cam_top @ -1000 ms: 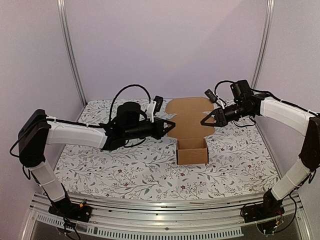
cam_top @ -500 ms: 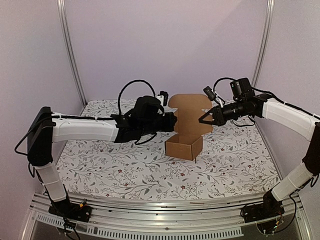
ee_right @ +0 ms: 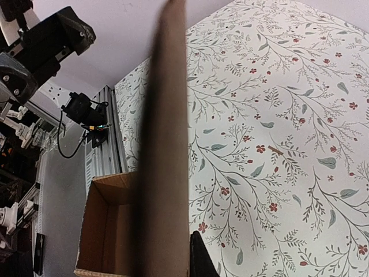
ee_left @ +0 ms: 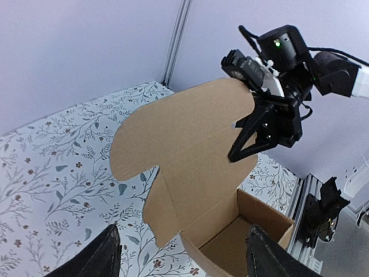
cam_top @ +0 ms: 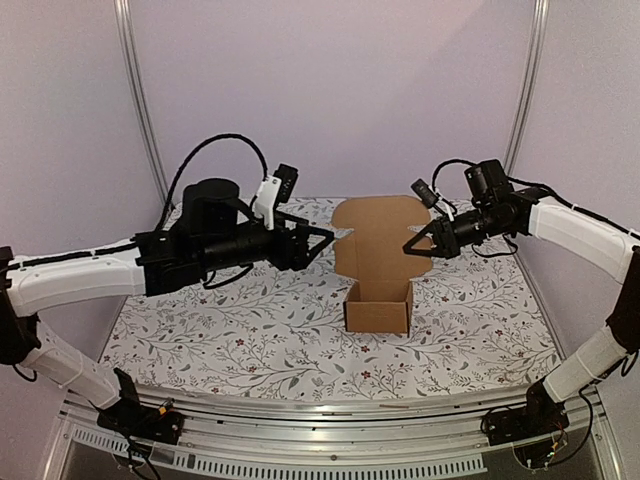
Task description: Fold the paper box
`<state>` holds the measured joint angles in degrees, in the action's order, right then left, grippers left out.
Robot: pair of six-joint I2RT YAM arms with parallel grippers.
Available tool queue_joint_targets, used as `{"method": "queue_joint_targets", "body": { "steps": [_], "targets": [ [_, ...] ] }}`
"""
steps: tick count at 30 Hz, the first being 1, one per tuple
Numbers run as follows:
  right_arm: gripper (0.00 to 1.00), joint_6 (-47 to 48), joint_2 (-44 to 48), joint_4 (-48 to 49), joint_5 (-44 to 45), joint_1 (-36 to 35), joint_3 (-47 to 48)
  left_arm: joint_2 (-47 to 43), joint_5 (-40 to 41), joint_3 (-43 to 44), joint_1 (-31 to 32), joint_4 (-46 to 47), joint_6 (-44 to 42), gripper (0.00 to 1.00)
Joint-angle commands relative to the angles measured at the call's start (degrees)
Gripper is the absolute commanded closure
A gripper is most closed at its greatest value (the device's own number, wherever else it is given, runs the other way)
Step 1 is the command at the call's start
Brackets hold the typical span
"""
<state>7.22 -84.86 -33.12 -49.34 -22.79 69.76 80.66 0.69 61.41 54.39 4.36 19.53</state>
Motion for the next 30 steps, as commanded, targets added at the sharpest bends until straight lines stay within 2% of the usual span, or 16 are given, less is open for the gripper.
{"method": "queue_joint_targets", "body": {
  "steps": [1,6,10,13,24,30],
  "targets": [
    [1.00,10.1,0.1,-9.4,-10.9,0.2,2.6,-7.9,-8.8,-10.6,-3.7,3.0,-8.3,0.24],
    [1.00,16.3,-0.1,-15.2,-15.2,-0.2,3.7,-4.2,-21.0,-18.1,-9.1,17.2,-6.0,0.31],
    [1.00,17.3,0.6,-16.1,-15.8,-0.6,3.6,4.1,-29.4,-17.2,-9.4,26.1,-4.7,0.38],
    [1.00,17.5,0.8,-16.1,-14.6,-0.7,3.0,8.9,-34.9,-15.2,-8.9,33.2,-0.9,0.39],
    [1.00,16.1,-0.9,-14.3,-12.4,-0.8,2.8,16.3,-41.4,-11.7,-5.5,43.9,4.0,0.35],
    [1.00,14.5,-1.8,-13.3,-12.6,-1.4,2.6,20.2,-42.2,-10.0,-4.8,48.9,6.7,0.35]
  ]
}}
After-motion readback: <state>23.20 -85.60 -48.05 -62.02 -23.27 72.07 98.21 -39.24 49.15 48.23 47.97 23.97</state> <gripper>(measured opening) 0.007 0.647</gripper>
